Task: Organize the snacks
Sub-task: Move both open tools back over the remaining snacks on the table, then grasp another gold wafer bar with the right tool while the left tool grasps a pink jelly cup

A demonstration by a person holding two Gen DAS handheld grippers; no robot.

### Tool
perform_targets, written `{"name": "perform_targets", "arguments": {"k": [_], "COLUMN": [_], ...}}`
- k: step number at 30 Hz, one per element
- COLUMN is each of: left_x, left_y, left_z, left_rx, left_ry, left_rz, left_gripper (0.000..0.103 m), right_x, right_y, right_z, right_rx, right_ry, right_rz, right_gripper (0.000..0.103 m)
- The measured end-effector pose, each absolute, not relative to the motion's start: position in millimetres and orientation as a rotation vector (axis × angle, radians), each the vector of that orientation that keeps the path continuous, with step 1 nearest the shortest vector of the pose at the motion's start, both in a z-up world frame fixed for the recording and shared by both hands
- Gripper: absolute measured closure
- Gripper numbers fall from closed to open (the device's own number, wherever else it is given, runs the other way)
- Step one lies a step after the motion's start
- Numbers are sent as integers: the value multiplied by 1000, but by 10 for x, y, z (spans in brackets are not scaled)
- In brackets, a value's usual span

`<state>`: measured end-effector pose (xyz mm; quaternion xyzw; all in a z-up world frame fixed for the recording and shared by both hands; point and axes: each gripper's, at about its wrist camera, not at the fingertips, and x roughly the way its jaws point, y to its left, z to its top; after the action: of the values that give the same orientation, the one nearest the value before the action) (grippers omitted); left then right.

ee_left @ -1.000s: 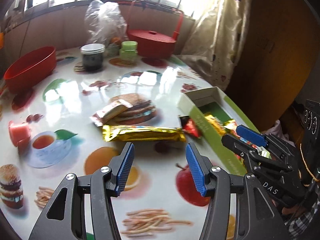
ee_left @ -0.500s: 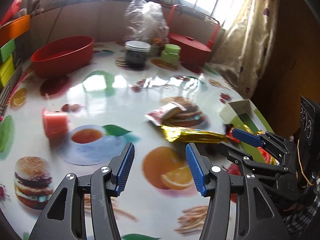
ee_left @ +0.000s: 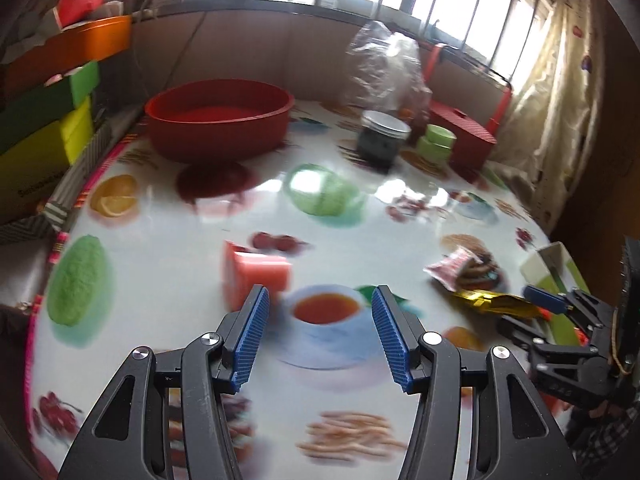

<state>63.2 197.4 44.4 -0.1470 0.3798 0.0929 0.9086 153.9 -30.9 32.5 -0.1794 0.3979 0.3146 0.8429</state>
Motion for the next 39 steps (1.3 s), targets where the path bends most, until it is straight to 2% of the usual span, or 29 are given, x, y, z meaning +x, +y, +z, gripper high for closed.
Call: {"name": "perform_targets", "arguments": {"k": [22,39], "left_x": [967,866], "left_y": [2537,2087], "left_z": [212,164], "left_rx": [-335,-306], "left_ry": [822,865], "left_rz": [167,29], "left_gripper": [48,48], "right_x": [1703,1671], "right_y": [-270,-319], "right_z": [176,154], "right_rx": [-412,-336], "right_ry": [881,927], "right_rz": [594,617], "right_gripper": [43,44]}}
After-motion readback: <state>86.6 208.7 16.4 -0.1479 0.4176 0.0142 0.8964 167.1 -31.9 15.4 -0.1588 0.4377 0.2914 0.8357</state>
